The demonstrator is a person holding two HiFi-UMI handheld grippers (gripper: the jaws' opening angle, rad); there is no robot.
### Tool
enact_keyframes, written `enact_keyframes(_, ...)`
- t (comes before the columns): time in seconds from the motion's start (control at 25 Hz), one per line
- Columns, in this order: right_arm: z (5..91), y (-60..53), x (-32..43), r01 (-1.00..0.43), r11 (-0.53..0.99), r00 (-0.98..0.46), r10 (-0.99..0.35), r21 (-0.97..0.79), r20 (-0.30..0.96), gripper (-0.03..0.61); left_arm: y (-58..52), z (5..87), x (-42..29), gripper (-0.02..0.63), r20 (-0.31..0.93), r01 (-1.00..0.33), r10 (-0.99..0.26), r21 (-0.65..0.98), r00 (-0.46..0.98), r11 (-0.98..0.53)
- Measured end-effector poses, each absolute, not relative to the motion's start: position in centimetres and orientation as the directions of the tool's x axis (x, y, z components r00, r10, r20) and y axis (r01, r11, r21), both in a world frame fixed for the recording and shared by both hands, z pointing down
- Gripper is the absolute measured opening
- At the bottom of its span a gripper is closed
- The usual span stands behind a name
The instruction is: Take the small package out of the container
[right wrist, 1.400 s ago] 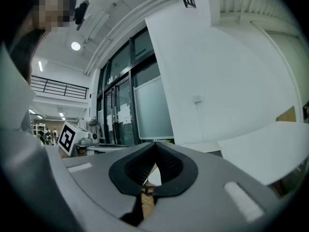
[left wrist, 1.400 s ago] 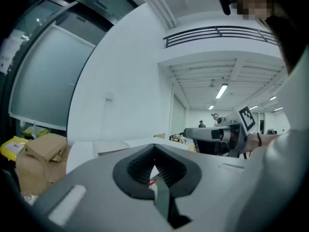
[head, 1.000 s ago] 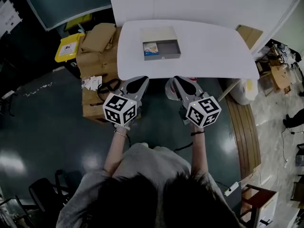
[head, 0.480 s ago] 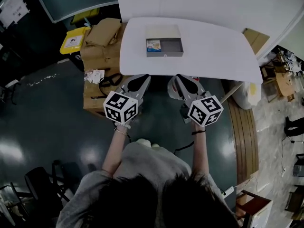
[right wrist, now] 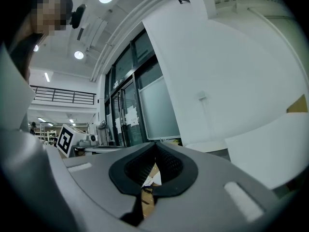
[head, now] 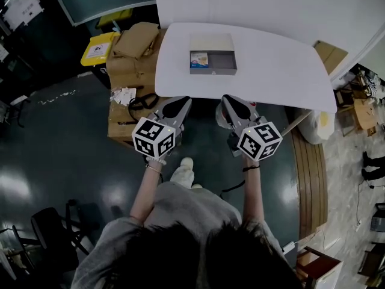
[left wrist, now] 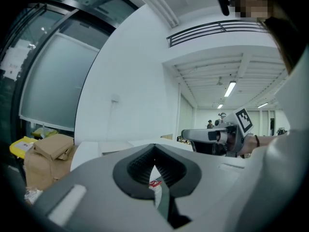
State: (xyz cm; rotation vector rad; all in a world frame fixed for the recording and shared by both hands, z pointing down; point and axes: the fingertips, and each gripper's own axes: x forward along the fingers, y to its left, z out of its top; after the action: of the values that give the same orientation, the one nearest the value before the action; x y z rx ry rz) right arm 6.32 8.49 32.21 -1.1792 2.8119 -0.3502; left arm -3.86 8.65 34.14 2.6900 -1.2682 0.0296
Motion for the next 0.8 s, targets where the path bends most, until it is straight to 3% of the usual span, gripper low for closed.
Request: enact_keyframes(0.8, 33.8, -2.2, 4.0, -0.718, 0.637, -0.673, -0.738, -0.279, 0.048, 0.014, -2.5, 35.5, -5.4, -0.011, 0.098, -0.729, -0.725, 0.182, 0.682, -0.660)
